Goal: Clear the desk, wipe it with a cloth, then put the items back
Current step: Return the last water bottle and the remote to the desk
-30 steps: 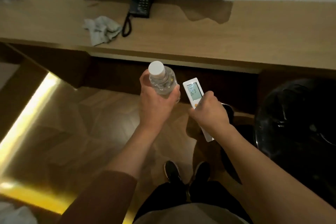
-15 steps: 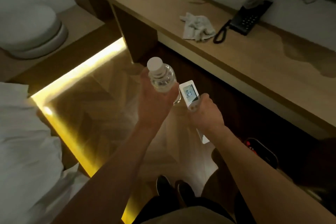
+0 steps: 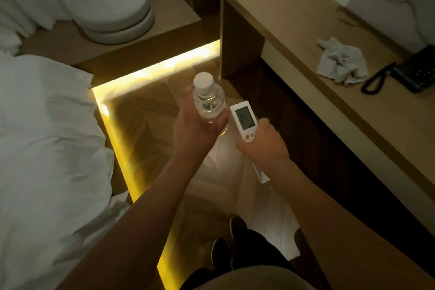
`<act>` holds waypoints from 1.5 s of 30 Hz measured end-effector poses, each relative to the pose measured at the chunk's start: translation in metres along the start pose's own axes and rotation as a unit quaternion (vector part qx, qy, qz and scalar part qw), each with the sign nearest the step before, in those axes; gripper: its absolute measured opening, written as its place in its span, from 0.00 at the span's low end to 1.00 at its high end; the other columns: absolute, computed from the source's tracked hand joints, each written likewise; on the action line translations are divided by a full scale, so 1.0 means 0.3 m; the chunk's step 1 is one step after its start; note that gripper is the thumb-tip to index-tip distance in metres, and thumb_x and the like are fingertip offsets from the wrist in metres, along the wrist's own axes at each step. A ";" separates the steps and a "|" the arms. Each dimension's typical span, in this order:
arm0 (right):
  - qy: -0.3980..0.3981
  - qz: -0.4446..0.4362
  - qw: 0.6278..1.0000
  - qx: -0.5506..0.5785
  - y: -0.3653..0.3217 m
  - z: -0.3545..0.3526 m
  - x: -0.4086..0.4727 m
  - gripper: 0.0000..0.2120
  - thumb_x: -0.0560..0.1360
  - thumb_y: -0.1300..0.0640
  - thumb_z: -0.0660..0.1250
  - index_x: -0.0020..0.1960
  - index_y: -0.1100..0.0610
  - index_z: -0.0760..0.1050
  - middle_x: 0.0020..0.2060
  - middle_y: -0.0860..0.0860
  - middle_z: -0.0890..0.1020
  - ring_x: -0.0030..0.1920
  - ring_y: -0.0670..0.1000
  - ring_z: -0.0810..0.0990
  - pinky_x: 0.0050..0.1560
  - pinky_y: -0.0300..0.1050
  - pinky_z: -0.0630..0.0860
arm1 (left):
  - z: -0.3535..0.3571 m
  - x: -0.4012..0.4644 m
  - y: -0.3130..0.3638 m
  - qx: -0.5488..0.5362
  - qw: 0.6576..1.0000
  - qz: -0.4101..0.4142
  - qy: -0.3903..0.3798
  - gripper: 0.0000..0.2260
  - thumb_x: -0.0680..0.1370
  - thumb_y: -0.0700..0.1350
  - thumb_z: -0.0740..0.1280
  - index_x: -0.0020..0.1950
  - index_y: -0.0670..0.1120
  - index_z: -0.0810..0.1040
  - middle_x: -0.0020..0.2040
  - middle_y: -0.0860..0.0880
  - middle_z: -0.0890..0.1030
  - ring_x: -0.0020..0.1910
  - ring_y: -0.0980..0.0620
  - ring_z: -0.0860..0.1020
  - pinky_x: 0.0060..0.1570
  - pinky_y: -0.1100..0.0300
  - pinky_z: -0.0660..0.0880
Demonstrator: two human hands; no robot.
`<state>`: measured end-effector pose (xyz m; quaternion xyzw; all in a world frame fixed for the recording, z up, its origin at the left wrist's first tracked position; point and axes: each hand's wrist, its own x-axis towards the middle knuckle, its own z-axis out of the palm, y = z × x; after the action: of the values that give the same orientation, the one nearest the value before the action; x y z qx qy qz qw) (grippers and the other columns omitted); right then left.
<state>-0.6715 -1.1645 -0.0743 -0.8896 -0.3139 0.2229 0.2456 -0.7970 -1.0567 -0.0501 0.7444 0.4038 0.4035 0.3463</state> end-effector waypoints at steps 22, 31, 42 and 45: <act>-0.015 -0.043 0.999 -0.010 -0.503 0.031 0.984 0.30 0.70 0.46 0.74 0.64 0.54 0.64 0.58 0.53 0.74 0.57 0.54 0.77 0.51 0.52 0.81 | 0.143 1.007 -0.252 0.021 1.000 -0.007 0.013 0.33 0.70 0.59 0.74 0.70 0.54 0.63 0.62 0.53 0.78 0.58 0.55 0.79 0.52 0.65 0.75; -0.003 -0.043 0.999 -0.021 -0.902 0.172 1.416 0.29 0.71 0.46 0.74 0.64 0.54 0.63 0.60 0.53 0.74 0.59 0.55 0.77 0.50 0.48 0.81 | 0.049 1.558 -0.462 0.021 0.999 -0.020 0.020 0.35 0.68 0.60 0.73 0.70 0.53 0.64 0.61 0.53 0.79 0.56 0.56 0.78 0.46 0.75 0.67; 0.018 -0.040 0.999 -0.003 -1.269 0.266 1.901 0.30 0.70 0.45 0.75 0.65 0.52 0.65 0.59 0.51 0.75 0.59 0.54 0.78 0.48 0.47 0.83 | 0.018 2.151 -0.670 0.026 0.999 -0.032 0.017 0.36 0.70 0.56 0.76 0.72 0.52 0.63 0.62 0.52 0.77 0.58 0.53 0.78 0.51 0.65 0.72; 0.018 -0.044 0.999 0.007 -1.335 0.294 2.065 0.30 0.70 0.45 0.75 0.65 0.51 0.65 0.61 0.51 0.75 0.59 0.54 0.78 0.43 0.43 0.79 | 0.052 2.309 -0.736 0.029 0.999 -0.037 0.010 0.35 0.70 0.57 0.76 0.71 0.54 0.62 0.63 0.52 0.77 0.59 0.52 0.78 0.56 0.54 0.77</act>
<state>-0.4641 -0.4511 -0.0622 -0.8771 -0.3466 0.1985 0.2668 -0.6131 -0.3539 -0.0202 0.7345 0.4457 0.3865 0.3353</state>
